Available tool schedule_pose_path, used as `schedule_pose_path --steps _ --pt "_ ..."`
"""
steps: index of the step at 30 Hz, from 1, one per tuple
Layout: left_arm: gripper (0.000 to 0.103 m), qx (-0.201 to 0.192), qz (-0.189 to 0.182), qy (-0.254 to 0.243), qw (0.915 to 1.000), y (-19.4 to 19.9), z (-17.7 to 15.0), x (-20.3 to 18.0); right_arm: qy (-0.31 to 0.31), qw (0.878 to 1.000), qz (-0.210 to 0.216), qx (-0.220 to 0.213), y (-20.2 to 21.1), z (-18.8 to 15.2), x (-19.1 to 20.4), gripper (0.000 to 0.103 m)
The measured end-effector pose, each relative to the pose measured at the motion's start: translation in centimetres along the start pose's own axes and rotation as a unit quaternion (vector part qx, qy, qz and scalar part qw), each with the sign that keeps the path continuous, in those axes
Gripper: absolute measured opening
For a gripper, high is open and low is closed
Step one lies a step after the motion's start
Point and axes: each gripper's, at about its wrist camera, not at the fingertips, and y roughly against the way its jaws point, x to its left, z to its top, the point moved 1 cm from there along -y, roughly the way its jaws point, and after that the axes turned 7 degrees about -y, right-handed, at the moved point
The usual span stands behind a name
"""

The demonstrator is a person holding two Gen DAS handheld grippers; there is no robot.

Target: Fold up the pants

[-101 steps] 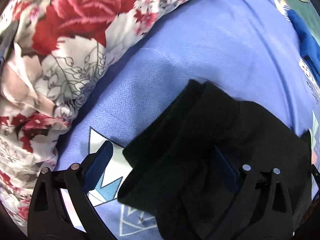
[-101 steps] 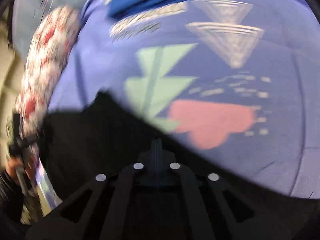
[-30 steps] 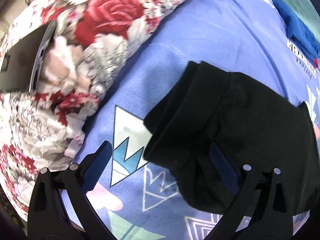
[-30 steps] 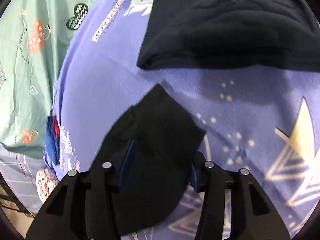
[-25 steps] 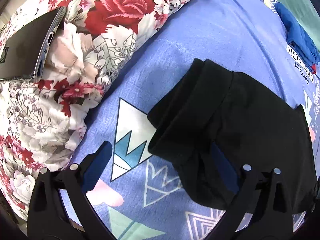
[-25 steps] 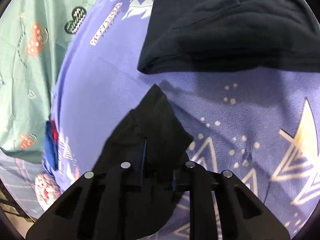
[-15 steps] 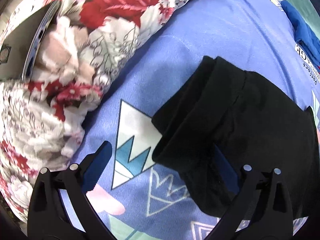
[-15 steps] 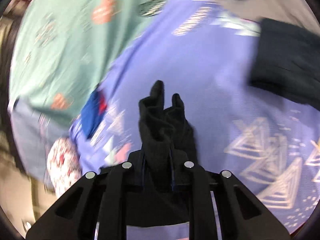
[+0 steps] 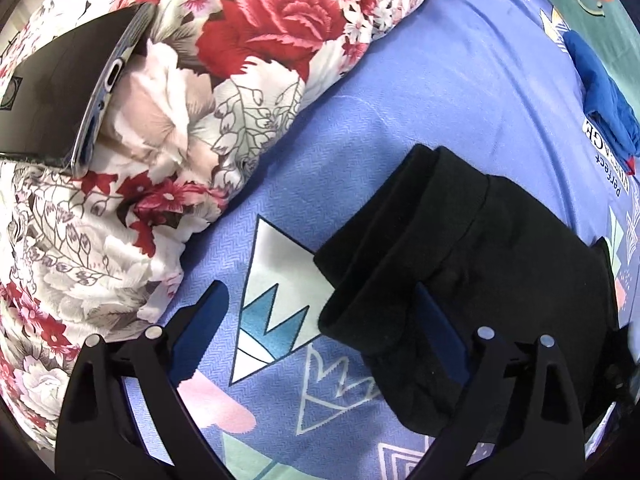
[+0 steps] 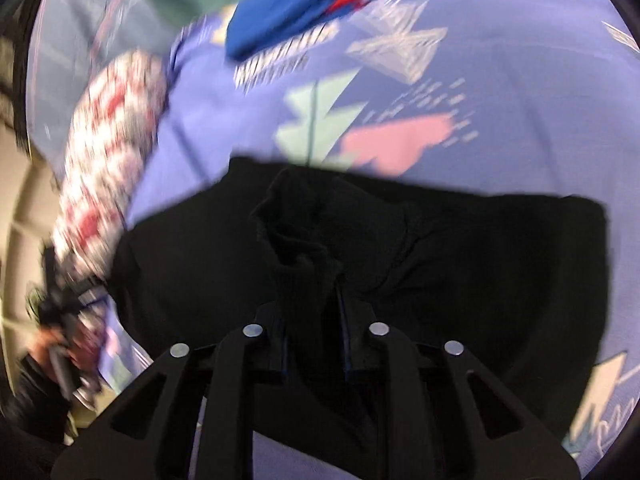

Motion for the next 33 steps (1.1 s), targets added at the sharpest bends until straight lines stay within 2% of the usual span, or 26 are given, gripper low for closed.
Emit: schedule_pose_path --steps 2,3,4,7,9,10,11,12,13,14,18,20,25,28,31,33 --pt "0.093 0.001 -0.002 -0.001 1.0 -0.1 0.0 -0.1 0.014 1.0 -0.007 0.022 -1.5 -0.3 0.4 0.042" --pt "0.093 0.001 -0.004 -0.002 1.0 -0.1 0.1 -0.1 0.008 0.999 0.019 0.03 -1.5 -0.3 0.4 0.058" --pt "0.093 0.002 -0.005 -0.004 1.0 -0.3 -0.1 0.3 -0.004 0.999 0.039 0.037 -1.3 -0.3 0.2 0.067" --pt "0.093 -0.002 -0.01 -0.014 0.9999 0.1 0.2 0.0 -0.073 0.985 0.135 0.076 -0.1 0.3 -1.4 0.069" --pt "0.093 -0.01 -0.011 -0.023 0.9996 0.7 0.4 -0.3 -0.114 0.974 0.183 0.068 2.0 1.2 -3.5 0.069" --pt "0.093 -0.014 -0.01 -0.029 0.9994 0.9 0.5 -0.5 -0.12 0.973 0.188 0.051 3.1 1.7 -4.6 0.066" --pt "0.093 -0.02 -0.01 -0.038 0.999 1.3 0.6 -0.9 -0.125 0.979 0.156 0.025 4.5 2.4 -5.9 0.061" --pt "0.093 -0.023 -0.01 -0.046 0.9986 1.4 0.7 -1.4 -0.125 0.985 0.116 0.011 5.1 2.7 -7.0 0.042" --pt "0.093 -0.027 -0.011 -0.054 0.9981 2.4 0.6 -2.5 -0.12 0.991 0.064 -0.002 5.7 3.1 -8.2 0.03" --pt "0.093 -0.031 -0.014 -0.062 0.9975 2.9 0.6 -3.1 -0.124 0.992 0.026 -0.017 6.1 3.3 -9.4 0.029" --pt "0.093 -0.028 -0.014 -0.09 0.9954 3.6 0.3 -5.4 -0.154 0.986 -0.041 -0.044 5.1 3.7 -12.7 0.022" --pt "0.093 -0.021 -0.009 -0.092 0.9955 3.4 0.1 -5.4 -0.176 0.983 -0.031 -0.048 4.4 3.6 -13.7 0.02" --pt "0.093 -0.008 -0.007 -0.07 0.9975 3.7 -0.7 -3.8 -0.139 0.989 0.004 -0.046 7.6 3.0 -12.3 0.023" --pt "0.093 -0.004 -0.003 -0.055 0.9985 3.8 -1.4 -2.4 -0.117 0.993 -0.005 -0.003 8.5 1.1 -12.8 0.023" --pt "0.093 0.003 0.0 -0.041 0.9991 3.8 -2.5 -1.5 -0.108 0.992 -0.044 0.04 7.3 -1.7 -14.3 0.019" --pt "0.093 0.01 0.002 -0.037 0.9993 3.7 -3.0 -1.0 -0.107 0.993 -0.044 0.036 7.3 -2.6 -14.6 0.019"
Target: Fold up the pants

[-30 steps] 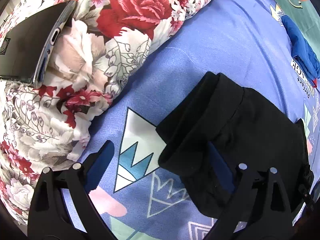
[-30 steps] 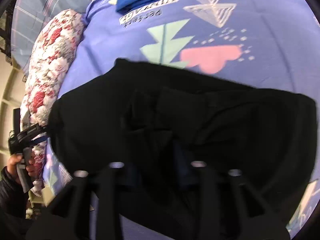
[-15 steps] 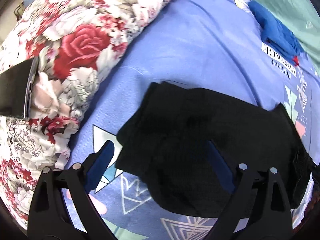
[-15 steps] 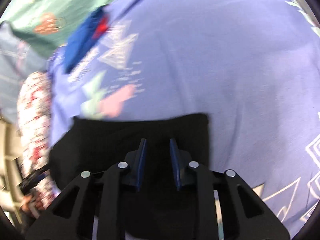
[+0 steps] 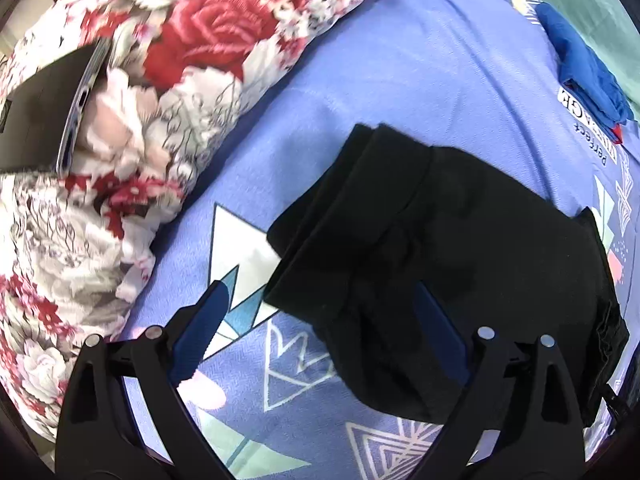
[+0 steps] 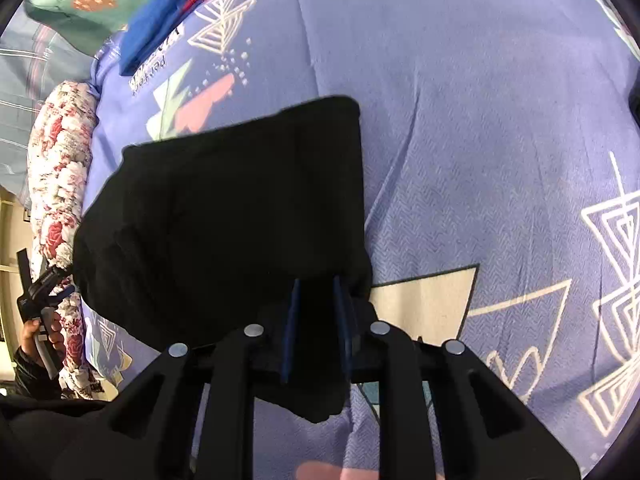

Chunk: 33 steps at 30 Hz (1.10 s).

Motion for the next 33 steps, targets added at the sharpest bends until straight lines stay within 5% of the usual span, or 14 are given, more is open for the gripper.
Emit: schedule_pose_path --steps 5,8,20,27,31,33 --pt "0.093 -0.002 -0.008 0.013 0.9999 0.3 -0.6 1.4 0.028 0.999 0.031 0.012 2.5 -1.5 1.1 0.022" --pt "0.093 0.002 -0.016 0.03 0.9994 0.7 -1.3 3.0 0.057 0.997 -0.006 0.054 1.4 -3.6 0.6 0.023" --pt "0.092 0.043 -0.11 0.095 0.9884 -2.0 -3.5 7.4 0.023 0.999 0.007 0.021 1.9 -2.8 1.5 0.027" --pt "0.093 0.007 -0.072 0.068 0.9951 -2.3 -2.1 7.8 0.037 0.999 0.007 0.03 1.3 -3.2 2.8 0.028" --pt "0.043 -0.007 -0.064 0.0 0.9979 -0.9 -2.2 6.2 0.047 0.998 0.005 0.029 0.9 -3.2 3.6 0.028" --pt "0.036 -0.013 -0.042 -0.034 0.9984 0.4 -2.6 5.8 0.047 0.998 0.008 0.027 0.9 -3.2 3.9 0.028"
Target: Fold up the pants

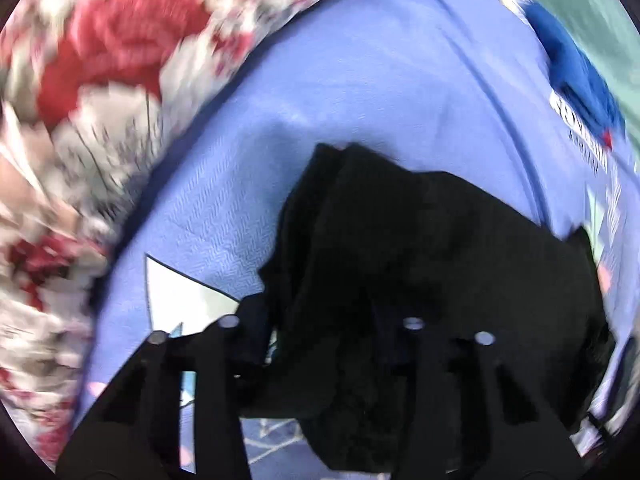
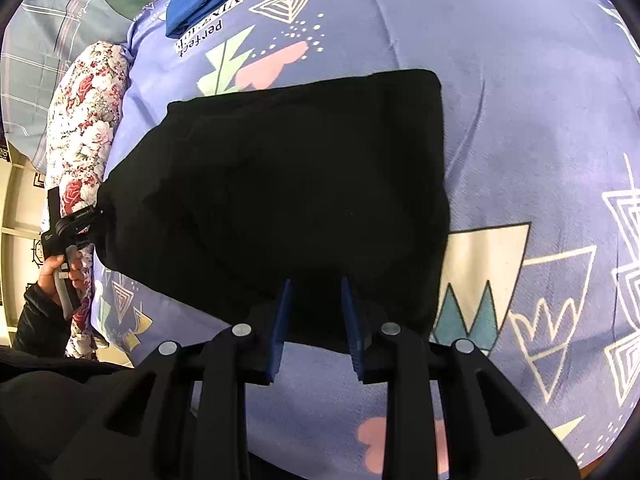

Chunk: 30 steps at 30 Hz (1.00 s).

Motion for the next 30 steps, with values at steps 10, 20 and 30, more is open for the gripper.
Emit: schedule_pose_path --steps 10,20,30 --pt "0.03 -0.091 -0.06 -0.114 0.9875 12.2 -1.0 -4.1 -0.013 0.999 0.019 -0.027 1.0 1.2 -0.8 0.028" --pt "0.032 -0.083 -0.168 -0.225 0.9562 12.0 0.9 -19.7 -0.044 0.997 0.029 -0.048 1.9 0.6 -2.4 0.028" --pt "0.089 -0.008 -0.21 -0.217 0.9533 5.5 -1.0 -24.4 -0.062 0.996 0.035 -0.054 2.2 -0.1 -3.1 0.029"
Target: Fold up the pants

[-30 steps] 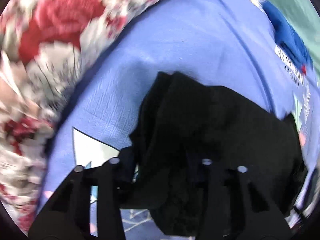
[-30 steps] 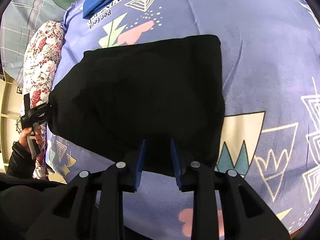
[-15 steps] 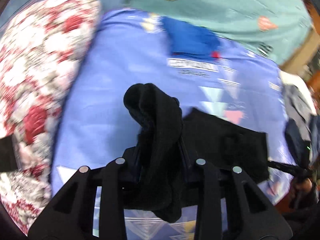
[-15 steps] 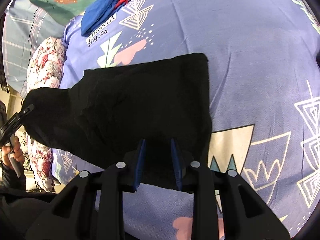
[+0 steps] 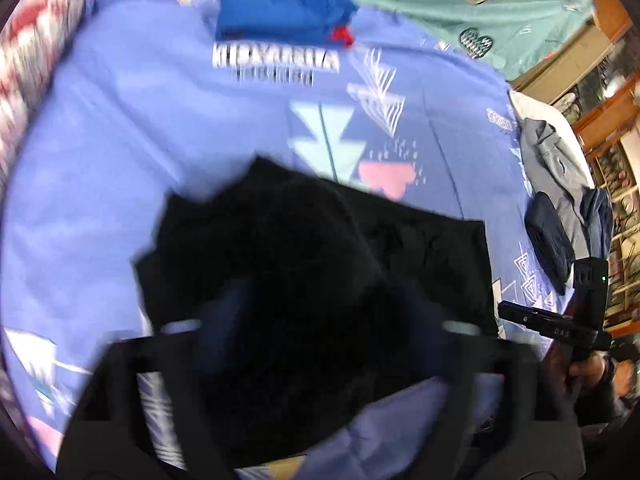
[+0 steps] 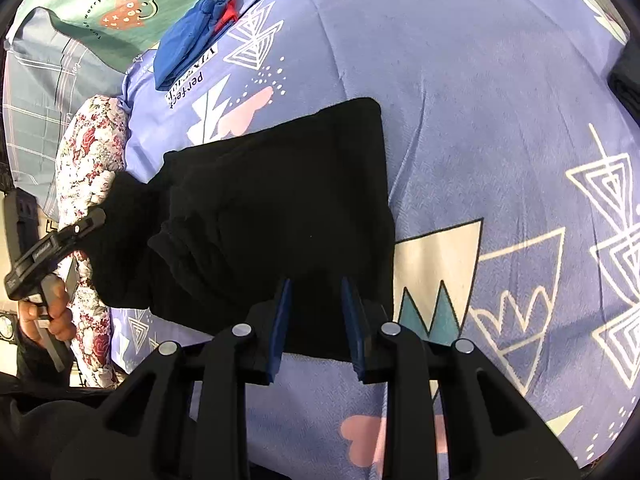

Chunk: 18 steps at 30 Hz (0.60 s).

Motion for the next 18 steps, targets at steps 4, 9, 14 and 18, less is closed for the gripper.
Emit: schedule_pose_path --steps 4,9,14,18 --pt "0.089 0.028 -0.018 0.023 0.9992 -1.6 -0.9 0.1 0.007 1.0 0.002 0.005 -0.6 0.3 0.8 0.031" --pt "0.089 0.008 -0.014 0.042 0.999 0.6 -1.2 1.8 0.023 0.999 0.03 0.01 -1.2 1.1 3.3 0.04" --pt "0.091 0.007 0.055 0.08 0.9953 1.8 -2.6 6.2 0.031 0.994 0.096 0.034 -2.7 2.0 7.4 0.058" --pt "0.091 0.03 0.088 0.119 0.9885 1.2 -4.7 9.2 0.04 0.988 0.134 0.065 -4.8 2.4 11.0 0.068"
